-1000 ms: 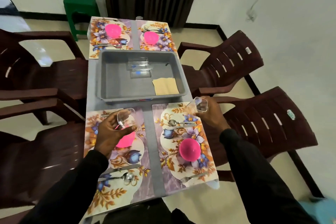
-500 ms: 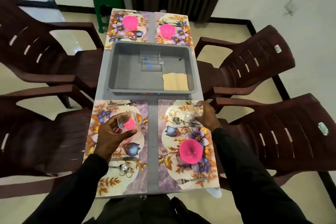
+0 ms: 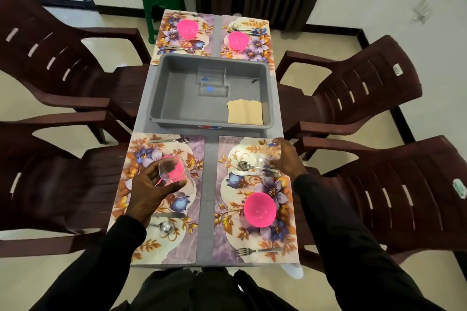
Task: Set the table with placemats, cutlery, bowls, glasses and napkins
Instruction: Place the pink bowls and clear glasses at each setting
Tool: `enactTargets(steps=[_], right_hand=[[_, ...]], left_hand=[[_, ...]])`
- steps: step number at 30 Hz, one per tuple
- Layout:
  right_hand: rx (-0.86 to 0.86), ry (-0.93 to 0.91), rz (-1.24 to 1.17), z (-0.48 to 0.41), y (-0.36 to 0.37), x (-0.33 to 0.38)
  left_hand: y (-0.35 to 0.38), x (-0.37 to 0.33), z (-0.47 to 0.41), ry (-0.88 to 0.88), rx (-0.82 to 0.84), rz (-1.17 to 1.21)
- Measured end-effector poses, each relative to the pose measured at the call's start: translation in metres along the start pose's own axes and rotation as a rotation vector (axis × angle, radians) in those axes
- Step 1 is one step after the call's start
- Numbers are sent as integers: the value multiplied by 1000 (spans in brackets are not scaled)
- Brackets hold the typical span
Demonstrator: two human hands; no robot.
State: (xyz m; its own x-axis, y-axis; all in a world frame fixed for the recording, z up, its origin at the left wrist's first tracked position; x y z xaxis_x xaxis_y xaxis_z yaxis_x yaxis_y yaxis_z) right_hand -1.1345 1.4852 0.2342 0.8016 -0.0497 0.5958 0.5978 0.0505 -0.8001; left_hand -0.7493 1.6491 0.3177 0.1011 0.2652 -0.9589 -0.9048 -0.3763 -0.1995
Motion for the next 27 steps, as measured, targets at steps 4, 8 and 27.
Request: enactTargets(steps=[4,8,27], right_hand=[[12,2,-31,2,-1,-4],[21,-26,-61,3,-2,-5],[39,-50,17,-2,4,-12]], left_hand=[[2,3,2,-11,-6,15],[2,3,5,-9,-14,10],[-2,6,7,-27,-45,1]])
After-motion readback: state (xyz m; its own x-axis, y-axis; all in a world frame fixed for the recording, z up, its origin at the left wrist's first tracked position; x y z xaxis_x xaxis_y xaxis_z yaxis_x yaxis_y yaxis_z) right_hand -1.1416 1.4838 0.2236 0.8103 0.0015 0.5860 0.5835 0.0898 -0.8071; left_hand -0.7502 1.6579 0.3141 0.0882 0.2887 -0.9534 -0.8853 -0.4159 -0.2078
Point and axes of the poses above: each hand's wrist, its own z-axis away from the middle knuckle, its own y-axis out of the palm, x = y × z, the point moved 4 cm from there along -z, towards the middle knuckle, and after that the axes turned 11 degrees about -x, right-handed, at the moved point
